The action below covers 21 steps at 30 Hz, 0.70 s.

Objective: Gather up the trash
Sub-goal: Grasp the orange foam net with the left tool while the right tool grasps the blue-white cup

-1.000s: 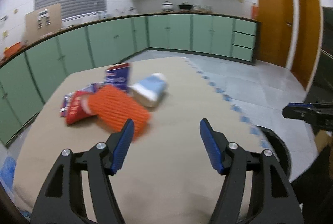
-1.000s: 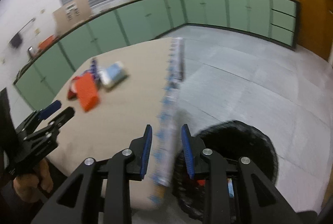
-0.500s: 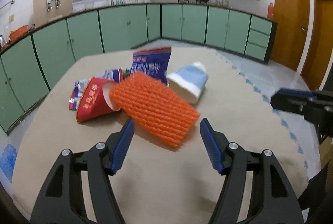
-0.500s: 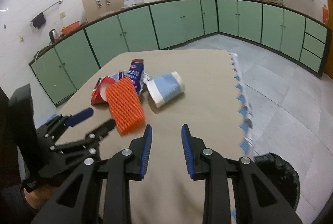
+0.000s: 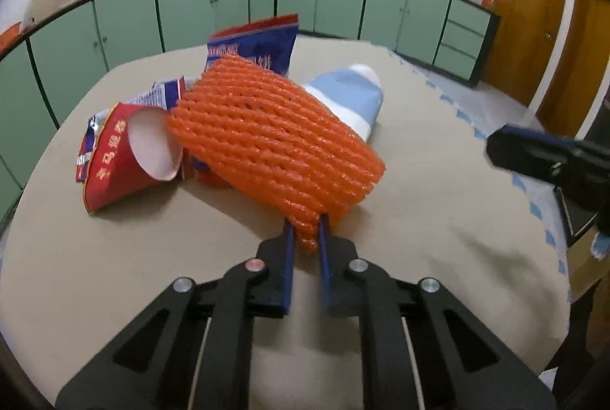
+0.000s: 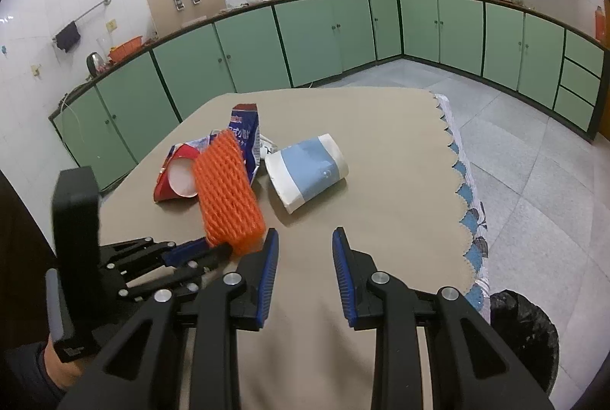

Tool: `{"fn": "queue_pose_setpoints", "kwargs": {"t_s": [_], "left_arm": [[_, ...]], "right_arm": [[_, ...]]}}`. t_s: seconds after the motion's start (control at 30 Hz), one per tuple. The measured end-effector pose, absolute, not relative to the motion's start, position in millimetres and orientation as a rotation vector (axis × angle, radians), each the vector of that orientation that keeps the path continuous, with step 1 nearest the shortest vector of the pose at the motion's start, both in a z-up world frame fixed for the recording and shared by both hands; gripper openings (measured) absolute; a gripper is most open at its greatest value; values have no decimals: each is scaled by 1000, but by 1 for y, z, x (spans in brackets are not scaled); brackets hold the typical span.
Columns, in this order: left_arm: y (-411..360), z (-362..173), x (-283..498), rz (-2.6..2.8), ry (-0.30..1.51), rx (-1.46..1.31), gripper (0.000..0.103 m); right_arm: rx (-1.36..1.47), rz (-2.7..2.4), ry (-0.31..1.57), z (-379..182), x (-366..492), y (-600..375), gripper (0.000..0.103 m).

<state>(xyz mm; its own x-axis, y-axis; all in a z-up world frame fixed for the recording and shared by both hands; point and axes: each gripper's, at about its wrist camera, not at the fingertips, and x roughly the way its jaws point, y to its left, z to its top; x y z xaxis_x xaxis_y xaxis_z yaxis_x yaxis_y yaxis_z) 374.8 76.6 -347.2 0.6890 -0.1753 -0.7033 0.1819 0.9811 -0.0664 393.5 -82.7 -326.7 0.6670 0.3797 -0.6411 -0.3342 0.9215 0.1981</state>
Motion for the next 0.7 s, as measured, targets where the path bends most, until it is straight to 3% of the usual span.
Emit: {"fn": "queue_pose_setpoints", "kwargs": {"t_s": [0.27,0.7], "left_arm": [[91,-320,357,-161,653,-23,8],[109,-314,357,-155,623,-81,8]], "right_arm": [[80,409,772,-342,419,-53,29],[128,308,857,-375,468,-30,29]]}}
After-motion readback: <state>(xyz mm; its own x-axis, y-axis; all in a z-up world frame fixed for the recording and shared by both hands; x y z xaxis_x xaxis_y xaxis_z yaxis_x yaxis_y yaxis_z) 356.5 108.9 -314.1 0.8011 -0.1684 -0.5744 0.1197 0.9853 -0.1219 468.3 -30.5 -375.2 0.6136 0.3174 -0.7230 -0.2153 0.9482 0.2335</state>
